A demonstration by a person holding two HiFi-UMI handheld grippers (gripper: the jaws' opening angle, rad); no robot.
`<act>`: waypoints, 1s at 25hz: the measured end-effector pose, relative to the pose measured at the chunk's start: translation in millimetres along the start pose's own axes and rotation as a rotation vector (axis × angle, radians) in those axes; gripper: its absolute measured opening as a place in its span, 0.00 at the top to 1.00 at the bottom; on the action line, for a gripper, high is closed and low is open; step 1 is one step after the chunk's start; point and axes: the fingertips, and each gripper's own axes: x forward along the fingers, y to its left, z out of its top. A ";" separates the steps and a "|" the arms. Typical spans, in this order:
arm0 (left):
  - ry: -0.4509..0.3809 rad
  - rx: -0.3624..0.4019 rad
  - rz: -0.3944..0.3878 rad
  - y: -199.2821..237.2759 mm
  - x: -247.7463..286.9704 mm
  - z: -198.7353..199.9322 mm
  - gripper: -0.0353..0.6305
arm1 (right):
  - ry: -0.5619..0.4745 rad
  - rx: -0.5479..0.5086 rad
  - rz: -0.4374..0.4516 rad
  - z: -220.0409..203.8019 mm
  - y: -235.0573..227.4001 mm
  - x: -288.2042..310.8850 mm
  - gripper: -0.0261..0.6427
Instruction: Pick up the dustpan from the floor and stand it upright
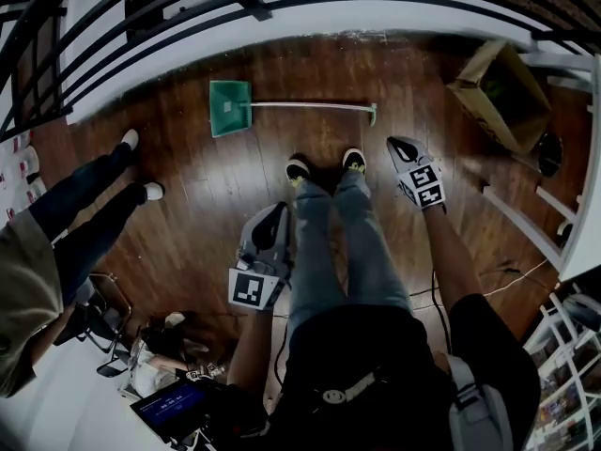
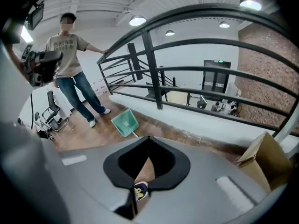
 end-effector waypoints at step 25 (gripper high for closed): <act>0.039 -0.119 0.066 177.3 80.1 -237.6 0.92 | 0.314 0.135 -0.302 -335.6 -153.5 353.5 0.73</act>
